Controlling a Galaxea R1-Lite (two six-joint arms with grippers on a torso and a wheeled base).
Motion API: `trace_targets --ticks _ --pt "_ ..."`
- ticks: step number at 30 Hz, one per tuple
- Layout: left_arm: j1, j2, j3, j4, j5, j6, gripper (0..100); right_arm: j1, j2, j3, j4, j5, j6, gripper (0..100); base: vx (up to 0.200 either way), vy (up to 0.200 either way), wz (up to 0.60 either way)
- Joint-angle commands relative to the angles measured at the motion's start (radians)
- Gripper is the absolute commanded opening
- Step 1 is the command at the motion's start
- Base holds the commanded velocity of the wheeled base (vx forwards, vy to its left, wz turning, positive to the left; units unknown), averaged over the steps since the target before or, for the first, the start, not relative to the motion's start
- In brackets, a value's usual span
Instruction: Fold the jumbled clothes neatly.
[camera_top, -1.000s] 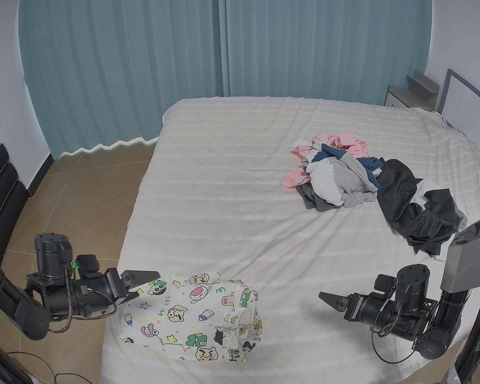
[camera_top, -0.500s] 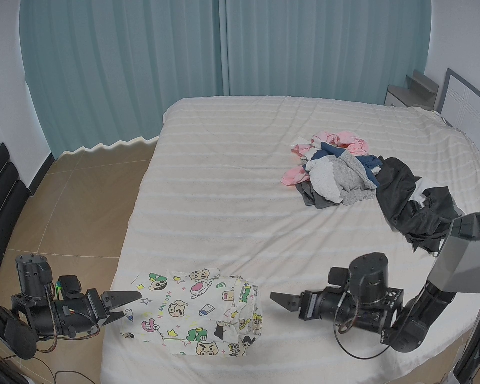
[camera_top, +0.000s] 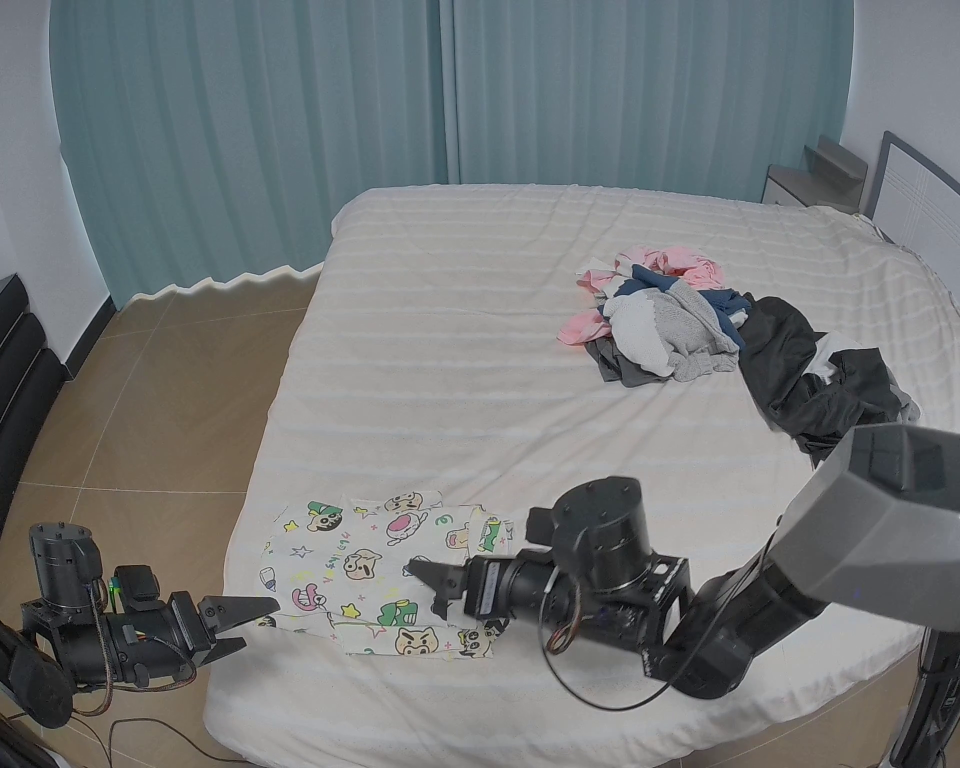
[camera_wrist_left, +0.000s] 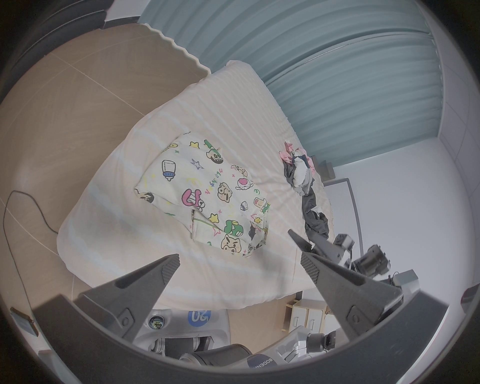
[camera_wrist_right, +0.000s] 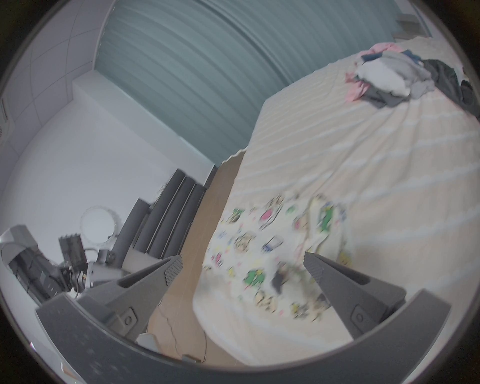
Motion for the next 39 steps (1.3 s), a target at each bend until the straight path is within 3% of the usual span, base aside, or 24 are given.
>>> trace_targets --ticks 1,27,39 --pt "0.016 0.059 0.009 -0.033 -0.001 0.000 100 0.073 0.086 0.030 -0.055 -0.002 0.010 100 0.000 0.000 0.00" --pt "0.018 0.087 0.008 -0.043 -0.001 0.001 100 0.075 0.276 0.019 -0.331 -0.006 -0.010 100 0.000 0.000 0.00" --pt "0.028 0.070 0.000 -0.045 0.001 -0.020 100 0.072 0.300 -0.007 -0.336 -0.006 -0.052 100 0.000 0.000 0.00"
